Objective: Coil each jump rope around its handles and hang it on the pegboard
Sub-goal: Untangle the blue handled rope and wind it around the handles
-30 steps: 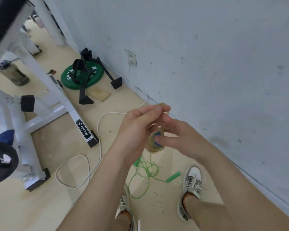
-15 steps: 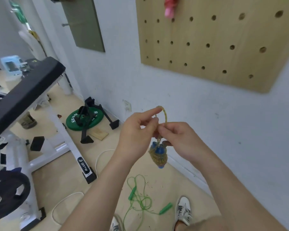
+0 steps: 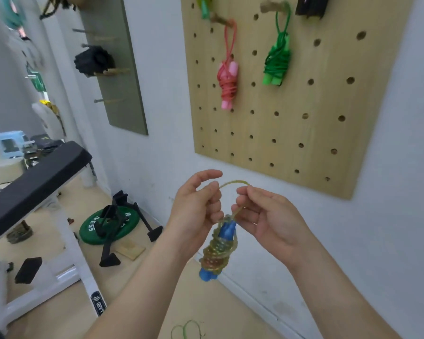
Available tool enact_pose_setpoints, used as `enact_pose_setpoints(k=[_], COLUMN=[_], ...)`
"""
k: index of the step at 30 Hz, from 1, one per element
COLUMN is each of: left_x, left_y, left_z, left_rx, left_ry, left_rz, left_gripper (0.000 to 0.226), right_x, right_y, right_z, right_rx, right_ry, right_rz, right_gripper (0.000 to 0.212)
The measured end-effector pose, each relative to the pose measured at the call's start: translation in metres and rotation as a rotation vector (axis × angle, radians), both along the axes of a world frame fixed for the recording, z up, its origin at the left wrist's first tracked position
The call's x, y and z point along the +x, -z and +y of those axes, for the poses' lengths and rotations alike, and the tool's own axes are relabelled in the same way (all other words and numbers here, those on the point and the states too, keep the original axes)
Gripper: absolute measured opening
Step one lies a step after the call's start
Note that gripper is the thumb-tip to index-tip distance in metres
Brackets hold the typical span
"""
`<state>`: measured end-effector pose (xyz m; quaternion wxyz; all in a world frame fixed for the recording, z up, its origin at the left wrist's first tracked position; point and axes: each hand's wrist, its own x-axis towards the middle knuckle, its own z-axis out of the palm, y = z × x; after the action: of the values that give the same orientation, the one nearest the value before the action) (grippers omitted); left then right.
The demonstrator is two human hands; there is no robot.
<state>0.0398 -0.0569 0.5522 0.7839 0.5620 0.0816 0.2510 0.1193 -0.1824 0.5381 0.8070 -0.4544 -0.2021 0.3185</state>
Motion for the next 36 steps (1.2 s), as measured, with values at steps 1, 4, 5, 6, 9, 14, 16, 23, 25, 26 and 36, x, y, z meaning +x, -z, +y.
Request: enact_pose_setpoints(k=[1,4,5,6,9,14,16,23,25,26,36], left_x=[0.01,0.043,0.055,0.068,0.11,0.157,0.168,0.185,0.188,0.189,0.214], left_y=[-0.004,-0.016,-0.021,-0.026,-0.043,-0.084,-0.109,-0.255,-0.301,-0.322,-0.463], left_z=[0.005,0.028,0.039,0.051,0.094,0.134,0.144,0.168,0.17,0.171,0.197], left_rx=[0.033,0.168,0.224,0.272,0.36,0.424,0.429,0.334,0.315,0.366,1.202], left_ry=[0.011,0.106,0.137,0.157,0.144,0.07,0.075,0.213,0.263,0.27,-0.138], left_rz=[0.012,0.042,0.048,0.05,0.031,0.014,0.031,0.01,-0.041,-0.046,-0.357], left_gripper=[0.018,0.012,0.012,0.013,0.014,0.004,0.005,0.015,0.024,0.028,0.036], right_x=[0.006,0.033,0.043,0.056,0.09,0.132,0.146,0.164,0.161,0.159,0.176], right_y=[-0.004,-0.015,-0.021,-0.027,-0.047,-0.092,-0.122,-0.268,-0.311,-0.331,-0.492], right_z=[0.008,0.04,0.052,0.067,0.111,0.156,0.155,0.145,0.149,0.151,0.153], right_rx=[0.013,0.079,0.108,0.131,0.13,-0.142,-0.372,-0.568,-0.586,-0.588,-0.298], right_ry=[0.011,0.07,0.09,0.119,0.258,0.484,0.528,0.649,0.739,0.757,0.313], right_rz=[0.005,0.041,0.055,0.059,-0.002,-0.478,-0.834,-1.032,-1.072,-1.045,-0.31], right_gripper=[0.02,0.021,0.025,0.029,0.022,0.026,0.021,0.026,0.027,0.026,0.01])
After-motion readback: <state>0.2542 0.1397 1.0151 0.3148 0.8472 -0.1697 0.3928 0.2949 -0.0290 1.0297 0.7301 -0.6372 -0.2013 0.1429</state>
